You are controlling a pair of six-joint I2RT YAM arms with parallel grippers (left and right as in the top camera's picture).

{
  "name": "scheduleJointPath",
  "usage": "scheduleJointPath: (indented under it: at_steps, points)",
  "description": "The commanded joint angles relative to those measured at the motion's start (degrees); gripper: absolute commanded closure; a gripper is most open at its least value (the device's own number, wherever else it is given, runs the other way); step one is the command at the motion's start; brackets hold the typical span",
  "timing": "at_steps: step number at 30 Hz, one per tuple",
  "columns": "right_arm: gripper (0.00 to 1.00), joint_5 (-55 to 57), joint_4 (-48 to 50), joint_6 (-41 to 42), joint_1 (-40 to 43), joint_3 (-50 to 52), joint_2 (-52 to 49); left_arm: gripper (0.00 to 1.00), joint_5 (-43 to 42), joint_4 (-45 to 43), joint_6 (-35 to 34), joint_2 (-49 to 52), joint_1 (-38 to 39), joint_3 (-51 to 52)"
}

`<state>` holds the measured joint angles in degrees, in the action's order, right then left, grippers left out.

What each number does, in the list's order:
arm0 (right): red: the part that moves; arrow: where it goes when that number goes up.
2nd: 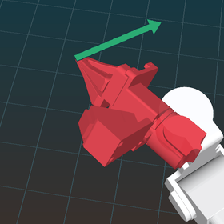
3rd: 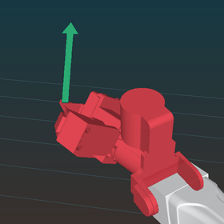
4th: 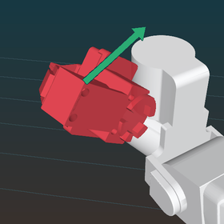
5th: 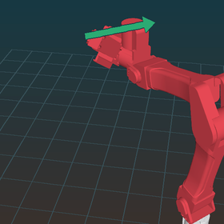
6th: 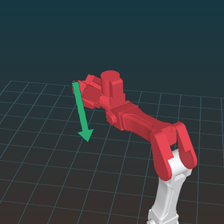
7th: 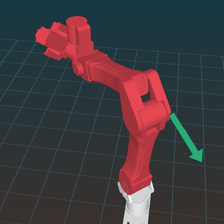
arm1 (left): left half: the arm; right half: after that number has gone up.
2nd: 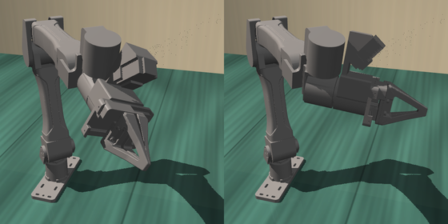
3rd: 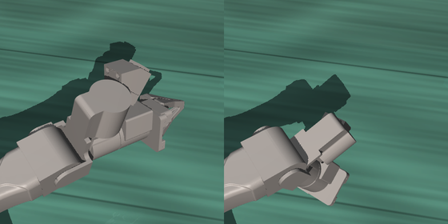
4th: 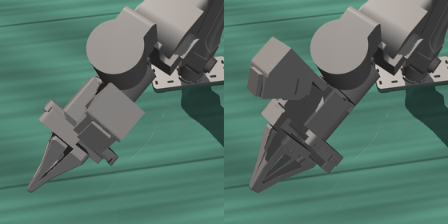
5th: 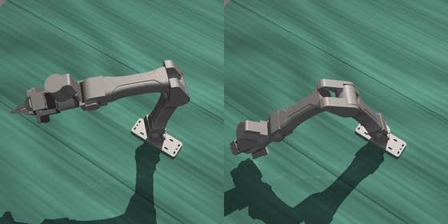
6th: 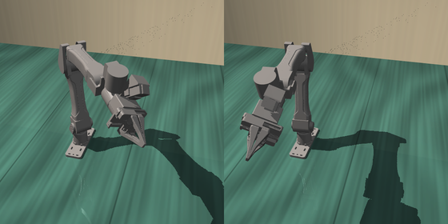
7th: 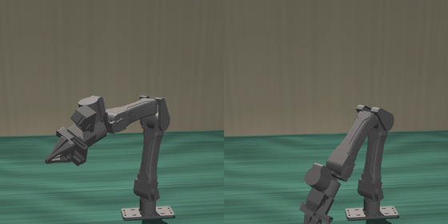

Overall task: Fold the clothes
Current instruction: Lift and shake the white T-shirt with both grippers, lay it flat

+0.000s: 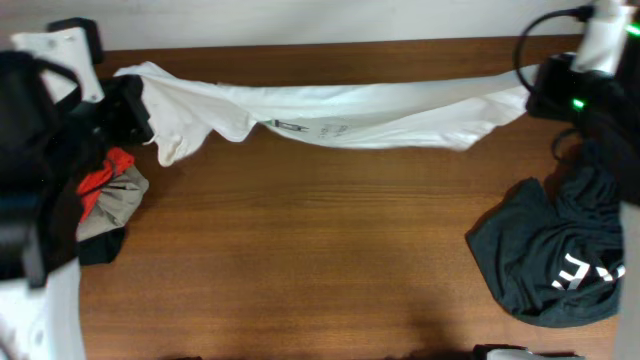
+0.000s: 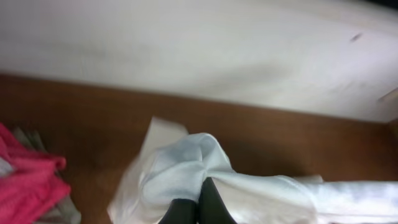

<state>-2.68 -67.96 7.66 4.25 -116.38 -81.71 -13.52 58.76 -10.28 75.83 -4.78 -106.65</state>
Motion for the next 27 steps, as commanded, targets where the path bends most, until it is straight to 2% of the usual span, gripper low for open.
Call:
scheduleJointPath:
  at_steps: [1,3,6,8,12,15,17,18,19,20,21,22,23,24,27]
  points:
    - [0.96,7.4,0.2,-1.5,0.0,-5.1,4.0,1.00,1.5,-3.5,1.2,-6.4,0.0,-1.9]
    - [0.96,7.8,0.2,-1.9,0.0,-5.5,2.6,1.00,1.5,-4.3,1.2,-6.1,0.0,-1.9]
    - [0.96,7.5,0.3,-1.9,0.0,-5.5,-5.5,1.00,1.3,-4.4,1.2,3.1,0.0,-1.9]
    - [0.96,7.4,4.4,-1.8,0.0,-5.5,-13.4,1.00,1.3,-8.6,1.2,11.4,0.0,-1.9]
    - [0.96,-0.2,25.6,-1.5,-0.1,-5.5,-25.0,1.00,0.3,-33.9,0.5,26.9,0.1,-1.9]
    - [0.96,0.0,43.7,1.5,0.0,-5.7,-24.0,1.00,0.7,-53.1,-5.1,28.3,0.2,-2.9]
    - [0.96,2.2,44.0,1.4,0.0,-7.5,-23.8,1.00,0.8,-56.4,-5.1,28.3,0.2,-6.3]
    - [0.96,3.4,41.7,0.9,0.0,-8.1,-23.8,1.00,0.7,-54.0,-5.1,28.3,0.2,-7.9]
    - [0.96,3.6,36.1,-1.3,0.0,-8.1,-23.8,1.00,-1.2,-45.6,-5.1,28.3,0.4,-9.8]
    - [0.96,4.6,30.4,-1.9,0.0,-7.8,-23.8,1.00,-5.4,-36.0,-5.1,28.3,0.7,-10.0]
    - [0.96,5.7,19.6,-1.9,0.0,-7.1,-24.0,1.00,-8.9,-20.8,-5.1,28.4,1.7,-9.7]
    - [0.96,5.8,12.6,-1.9,0.0,-6.7,-24.5,1.00,-8.0,-9.0,-4.7,29.0,2.6,-9.6]
    - [0.96,5.7,4.9,-1.9,0.0,-6.5,-25.5,1.00,-7.7,-1.5,-3.5,30.0,3.4,-9.6]
    - [0.96,5.9,-1.9,-1.9,-0.1,-6.5,-26.8,1.00,-7.7,5.6,-0.7,31.6,4.5,-9.4]
    - [0.96,6.4,-17.6,-1.9,0.0,-6.5,-32.3,1.00,-5.7,16.5,3.6,34.9,6.7,-6.6]
